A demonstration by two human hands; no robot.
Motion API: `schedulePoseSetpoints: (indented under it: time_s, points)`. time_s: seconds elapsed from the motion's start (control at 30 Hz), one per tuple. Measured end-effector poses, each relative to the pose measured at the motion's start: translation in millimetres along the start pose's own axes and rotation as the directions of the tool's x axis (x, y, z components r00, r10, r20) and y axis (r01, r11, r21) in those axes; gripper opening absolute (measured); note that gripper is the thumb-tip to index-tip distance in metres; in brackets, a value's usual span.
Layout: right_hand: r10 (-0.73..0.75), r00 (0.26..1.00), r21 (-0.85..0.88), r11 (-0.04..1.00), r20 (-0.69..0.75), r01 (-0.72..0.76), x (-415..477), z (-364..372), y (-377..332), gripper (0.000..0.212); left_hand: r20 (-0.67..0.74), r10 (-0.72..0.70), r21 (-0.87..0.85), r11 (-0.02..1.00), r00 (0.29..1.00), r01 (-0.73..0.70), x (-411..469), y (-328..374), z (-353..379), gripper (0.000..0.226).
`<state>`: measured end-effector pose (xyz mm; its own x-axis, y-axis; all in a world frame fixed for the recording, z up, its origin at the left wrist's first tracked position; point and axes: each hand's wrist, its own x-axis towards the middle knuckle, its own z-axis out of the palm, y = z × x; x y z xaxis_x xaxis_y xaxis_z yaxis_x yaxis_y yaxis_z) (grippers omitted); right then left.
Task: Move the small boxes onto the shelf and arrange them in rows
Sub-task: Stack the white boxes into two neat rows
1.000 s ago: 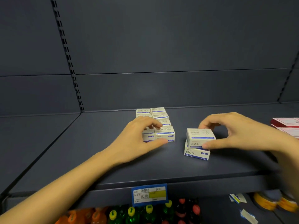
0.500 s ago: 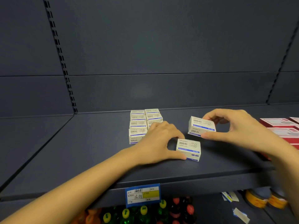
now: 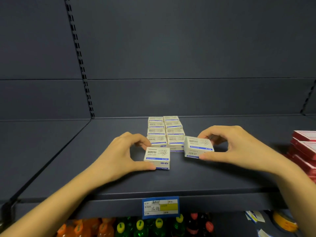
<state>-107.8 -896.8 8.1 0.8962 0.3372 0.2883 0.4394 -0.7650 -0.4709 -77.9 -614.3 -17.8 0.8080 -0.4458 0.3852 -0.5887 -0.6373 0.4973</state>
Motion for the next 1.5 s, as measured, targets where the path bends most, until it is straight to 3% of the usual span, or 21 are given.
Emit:
schedulePoseSetpoints:
  time_s: [0.33, 0.67, 0.87, 0.97, 1.03, 1.2, 1.27, 1.37, 1.5]
  points:
    - [-0.039, 0.997, -0.078, 0.996, 0.070, 0.044, 16.3, 29.1, -1.7, 0.042, -0.090, -0.067, 0.037, 0.997, 0.994, 0.071, -5.1, -7.2, 8.7, 0.042]
    - [-0.057, 0.998, -0.106, 0.993, -0.032, 0.053, 16.8, 38.3, -3.3, 0.042, -0.173, -0.006, 0.246, 0.968, 0.985, 0.049, -1.3, -7.7, 15.2, 0.051]
    - [-0.049, 0.996, -0.298, 0.954, -0.070, 0.026, 18.0, 40.5, -5.6, 0.047, -0.179, 0.034, 0.290, 0.957, 0.983, 0.019, 0.0, -8.2, 15.3, 0.048]
    - [-0.068, 0.996, -0.361, 0.932, -0.063, 0.041, 18.7, 39.8, -5.5, 0.050, -0.157, 0.043, 0.325, 0.946, 0.987, 0.010, 1.2, -4.5, 11.2, 0.060]
    - [-0.056, 0.996, -0.304, 0.952, -0.067, 0.033, 21.0, 33.8, -5.8, 0.051, -0.155, 0.020, 0.300, 0.954, 0.988, 0.027, 5.8, -2.4, 3.3, 0.068]
    - [0.045, 0.995, -0.065, 0.997, -0.084, -0.051, 62.3, 20.9, 5.5, 0.034, -0.159, -0.156, -0.012, 0.988, 0.975, 0.157, 48.1, -11.6, -15.8, 0.033]
    - [0.094, 0.993, -0.033, 0.995, -0.072, -0.096, 89.4, 24.1, 14.4, 0.029, -0.082, -0.242, -0.108, 0.966, 0.967, 0.233, 73.7, -19.8, -12.1, 0.033]
    - [0.189, 0.981, -0.016, 0.982, -0.040, -0.190, 123.2, 36.5, 20.3, 0.037, -0.028, -0.355, -0.190, 0.920, 0.934, 0.344, 107.0, -33.3, 4.3, 0.036]
    - [0.338, 0.939, 0.192, 0.928, -0.068, -0.320, 147.8, 55.4, 20.1, 0.041, -0.008, -0.470, -0.352, 0.828, 0.883, 0.437, 135.4, -44.2, 25.7, 0.025]
